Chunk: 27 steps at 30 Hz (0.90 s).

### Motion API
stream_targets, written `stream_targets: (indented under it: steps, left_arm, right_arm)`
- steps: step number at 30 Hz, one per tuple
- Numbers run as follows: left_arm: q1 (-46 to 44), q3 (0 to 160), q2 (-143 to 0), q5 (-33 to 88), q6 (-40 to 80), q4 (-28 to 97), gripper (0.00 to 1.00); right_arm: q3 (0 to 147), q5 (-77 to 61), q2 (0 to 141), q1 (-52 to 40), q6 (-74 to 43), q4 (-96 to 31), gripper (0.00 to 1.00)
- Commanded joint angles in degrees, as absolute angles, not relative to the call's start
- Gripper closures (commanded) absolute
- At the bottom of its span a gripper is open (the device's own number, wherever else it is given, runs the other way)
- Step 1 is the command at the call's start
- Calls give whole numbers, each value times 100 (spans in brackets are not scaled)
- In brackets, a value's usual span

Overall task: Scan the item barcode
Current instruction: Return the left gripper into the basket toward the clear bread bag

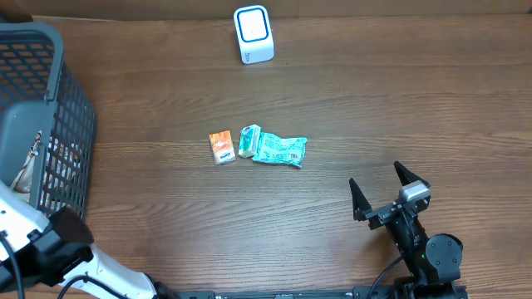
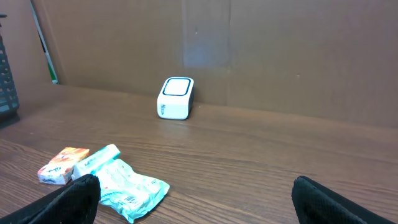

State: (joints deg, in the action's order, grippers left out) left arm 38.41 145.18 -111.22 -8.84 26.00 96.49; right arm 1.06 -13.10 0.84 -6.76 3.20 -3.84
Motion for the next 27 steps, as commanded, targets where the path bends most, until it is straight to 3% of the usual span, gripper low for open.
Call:
stream_targets:
  steps: [1,10,27]
  left_arm:
    - [4071,13913,-11032,-746,2368,9636,0]
    - [4272,11797,-11032,-744,1288,8479,5]
    - [4160,8385,-11032,-589,-165,5240,3]
  right_arm:
    - [45,-1313,16,-674,307,-346,0]
    - [45,-1313,16,-674,307,-344,0]
    - [45,-1313,16,-672,307,-344,0]
